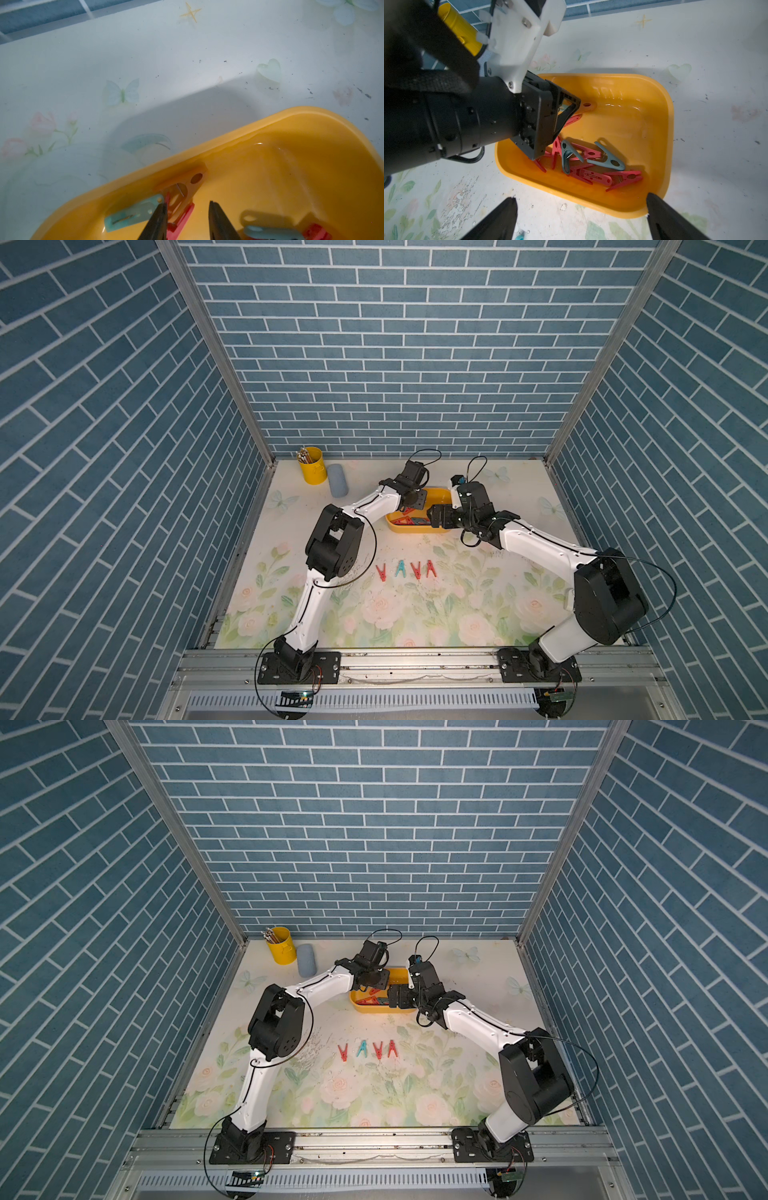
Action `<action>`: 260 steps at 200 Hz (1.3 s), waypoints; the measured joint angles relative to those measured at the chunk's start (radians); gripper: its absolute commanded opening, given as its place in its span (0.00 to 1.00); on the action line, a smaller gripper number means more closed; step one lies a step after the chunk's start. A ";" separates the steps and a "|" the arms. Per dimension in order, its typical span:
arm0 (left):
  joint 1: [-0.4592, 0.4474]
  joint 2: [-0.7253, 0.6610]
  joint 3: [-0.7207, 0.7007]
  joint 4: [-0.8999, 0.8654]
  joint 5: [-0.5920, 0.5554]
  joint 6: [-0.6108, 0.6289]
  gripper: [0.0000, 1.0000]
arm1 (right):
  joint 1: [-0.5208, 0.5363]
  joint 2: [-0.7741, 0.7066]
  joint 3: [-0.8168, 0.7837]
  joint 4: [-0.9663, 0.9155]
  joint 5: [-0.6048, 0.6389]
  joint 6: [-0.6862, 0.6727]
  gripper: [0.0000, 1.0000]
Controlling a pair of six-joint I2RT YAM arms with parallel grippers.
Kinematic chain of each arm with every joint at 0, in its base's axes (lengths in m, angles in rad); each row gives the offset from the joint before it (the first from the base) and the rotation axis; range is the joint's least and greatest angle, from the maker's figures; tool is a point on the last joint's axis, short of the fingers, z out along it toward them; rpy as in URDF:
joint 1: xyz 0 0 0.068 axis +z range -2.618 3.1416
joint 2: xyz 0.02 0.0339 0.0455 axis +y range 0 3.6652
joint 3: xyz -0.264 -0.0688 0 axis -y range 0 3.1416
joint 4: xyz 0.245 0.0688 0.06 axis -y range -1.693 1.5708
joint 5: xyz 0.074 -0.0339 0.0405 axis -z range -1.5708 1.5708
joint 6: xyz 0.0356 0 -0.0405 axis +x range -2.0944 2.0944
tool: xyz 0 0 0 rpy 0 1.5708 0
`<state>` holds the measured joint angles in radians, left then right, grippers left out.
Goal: Take the clothespins out of the storage box
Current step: Pick up the clothespin from the storage box.
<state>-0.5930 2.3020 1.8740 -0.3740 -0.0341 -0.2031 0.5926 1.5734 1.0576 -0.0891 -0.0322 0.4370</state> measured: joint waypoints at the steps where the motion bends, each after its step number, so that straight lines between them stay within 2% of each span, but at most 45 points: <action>1: 0.000 0.001 0.002 0.000 0.000 0.000 0.37 | 0.000 0.000 0.000 0.000 0.000 0.000 0.99; 43: 0.000 0.075 0.035 -0.027 -0.008 0.020 0.35 | 0.000 0.000 0.000 0.000 0.000 0.000 0.99; 127: -0.025 0.076 0.038 -0.045 0.056 0.017 0.35 | -0.003 0.000 0.000 -0.001 0.000 0.000 0.99; 181: -0.046 0.077 0.033 -0.051 0.023 0.016 0.34 | -0.003 0.002 0.000 -0.001 -0.002 0.000 0.99; 260: -0.042 0.126 0.112 -0.101 -0.023 -0.008 0.12 | -0.005 0.002 0.000 0.000 -0.006 0.000 0.99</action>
<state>-0.6346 2.4279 1.9858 -0.4747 -0.0566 -0.2115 0.5880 1.5749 1.0573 -0.0895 -0.0380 0.4370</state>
